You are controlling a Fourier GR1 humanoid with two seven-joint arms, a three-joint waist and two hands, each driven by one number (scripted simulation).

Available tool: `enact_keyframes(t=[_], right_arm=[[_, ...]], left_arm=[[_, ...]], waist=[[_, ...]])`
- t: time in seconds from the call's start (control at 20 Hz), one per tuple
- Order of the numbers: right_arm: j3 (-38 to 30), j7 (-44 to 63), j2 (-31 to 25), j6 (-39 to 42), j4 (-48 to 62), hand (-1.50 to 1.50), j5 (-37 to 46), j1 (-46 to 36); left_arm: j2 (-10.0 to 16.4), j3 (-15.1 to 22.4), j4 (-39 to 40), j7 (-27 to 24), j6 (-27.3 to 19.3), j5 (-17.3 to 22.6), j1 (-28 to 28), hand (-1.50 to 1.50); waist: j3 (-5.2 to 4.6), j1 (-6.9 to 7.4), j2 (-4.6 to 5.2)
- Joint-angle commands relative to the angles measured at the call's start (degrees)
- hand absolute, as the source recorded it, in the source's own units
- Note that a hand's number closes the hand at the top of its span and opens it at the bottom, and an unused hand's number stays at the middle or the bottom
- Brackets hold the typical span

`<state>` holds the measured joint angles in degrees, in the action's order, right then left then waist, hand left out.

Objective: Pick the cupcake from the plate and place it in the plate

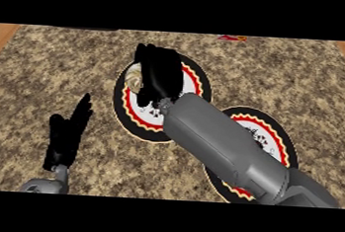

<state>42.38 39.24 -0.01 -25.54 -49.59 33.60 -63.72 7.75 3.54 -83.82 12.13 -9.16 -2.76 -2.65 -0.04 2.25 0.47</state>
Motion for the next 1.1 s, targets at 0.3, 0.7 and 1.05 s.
enact_keyframes(t=[0.3,0.7,1.05], right_arm=[[-4.3,-15.7,0.0,8.2,15.3,1.5,-13.0,0.1],[-5.9,-25.4,0.0,20.0,21.5,-1.5,-16.5,-0.7],[-15.4,-39.6,0.0,10.2,13.7,-1.5,-26.9,3.7]], left_arm=[[-1.2,1.0,0.3,-0.6,-0.6,-1.5,0.3,0.0],[0.7,-1.8,-0.6,1.0,0.8,0.3,-1.0,0.0],[-0.4,-1.0,0.6,2.3,0.1,-0.6,-2.6,0.0]], waist=[[0.03,0.7,0.31],[0.04,-0.28,0.01],[0.18,-0.31,0.25]])
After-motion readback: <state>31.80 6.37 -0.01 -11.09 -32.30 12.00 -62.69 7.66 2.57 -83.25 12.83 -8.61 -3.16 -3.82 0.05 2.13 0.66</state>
